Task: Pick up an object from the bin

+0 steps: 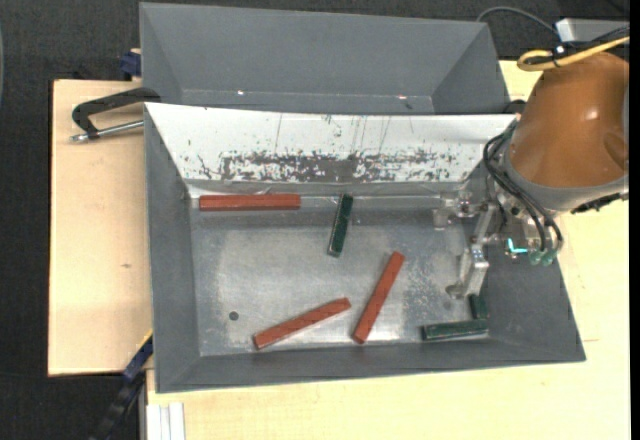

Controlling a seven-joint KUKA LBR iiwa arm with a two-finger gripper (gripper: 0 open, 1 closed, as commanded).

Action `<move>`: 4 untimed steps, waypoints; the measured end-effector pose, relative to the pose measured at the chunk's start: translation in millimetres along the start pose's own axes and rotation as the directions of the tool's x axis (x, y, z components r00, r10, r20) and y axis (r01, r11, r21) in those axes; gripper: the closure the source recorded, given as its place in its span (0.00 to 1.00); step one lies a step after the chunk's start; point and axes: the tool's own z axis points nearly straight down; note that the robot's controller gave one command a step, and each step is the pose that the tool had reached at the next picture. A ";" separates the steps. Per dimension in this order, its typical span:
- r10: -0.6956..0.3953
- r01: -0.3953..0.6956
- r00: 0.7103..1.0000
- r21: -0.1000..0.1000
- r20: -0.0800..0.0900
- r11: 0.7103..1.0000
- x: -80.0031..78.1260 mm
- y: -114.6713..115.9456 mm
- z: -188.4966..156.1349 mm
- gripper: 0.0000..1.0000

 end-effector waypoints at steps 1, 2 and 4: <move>-0.001 0.001 1.000 0.001 0.008 1.000 -1.7 0.2 -3.6 0.00; -0.072 0.072 0.997 0.002 0.013 0.997 2.9 -15.6 33.7 0.00; -0.102 0.102 0.995 0.002 0.007 0.995 14.0 -42.3 91.3 0.00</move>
Offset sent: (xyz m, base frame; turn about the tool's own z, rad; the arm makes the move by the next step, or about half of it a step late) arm -0.0195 -0.0524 -0.1201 -0.2145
